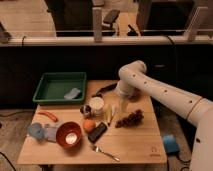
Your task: Place grapes in red bowl
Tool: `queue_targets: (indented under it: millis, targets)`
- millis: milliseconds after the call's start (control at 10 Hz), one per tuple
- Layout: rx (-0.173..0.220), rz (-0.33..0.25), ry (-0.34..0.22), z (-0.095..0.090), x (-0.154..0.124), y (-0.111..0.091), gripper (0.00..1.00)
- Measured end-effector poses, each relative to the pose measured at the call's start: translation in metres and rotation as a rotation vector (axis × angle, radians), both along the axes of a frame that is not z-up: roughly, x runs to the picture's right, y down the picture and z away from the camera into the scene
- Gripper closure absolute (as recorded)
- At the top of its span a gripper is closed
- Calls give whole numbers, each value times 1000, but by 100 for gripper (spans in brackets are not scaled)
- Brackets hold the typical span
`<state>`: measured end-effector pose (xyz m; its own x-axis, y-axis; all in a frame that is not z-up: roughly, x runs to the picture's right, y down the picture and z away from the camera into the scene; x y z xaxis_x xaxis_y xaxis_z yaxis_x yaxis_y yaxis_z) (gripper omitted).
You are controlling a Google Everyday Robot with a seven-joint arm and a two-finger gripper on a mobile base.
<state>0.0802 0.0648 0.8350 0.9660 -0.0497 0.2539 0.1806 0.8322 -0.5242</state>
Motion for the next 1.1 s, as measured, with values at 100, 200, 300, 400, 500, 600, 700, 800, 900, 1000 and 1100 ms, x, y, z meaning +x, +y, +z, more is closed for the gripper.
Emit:
queue_targets:
  millis: [100, 200, 300, 400, 500, 600, 700, 800, 900, 1000, 1100]
  targets:
    - [-6, 5, -6, 4, -1, 1, 20]
    - [-13, 11, -9, 9, -1, 1, 20]
    - [-19, 17, -12, 12, 0, 2, 20]
    - [-25, 21, -16, 16, 0, 4, 20]
    - [-36, 24, -22, 22, -2, 6, 20]
    - [-44, 26, -28, 27, -4, 8, 20]
    - [-54, 28, -35, 32, -7, 10, 20]
    - [-59, 33, -37, 37, -8, 13, 20]
    - [-66, 38, -37, 42, -7, 19, 20]
    - [-69, 45, -36, 47, -7, 23, 20]
    - [-73, 49, -40, 52, -8, 27, 20]
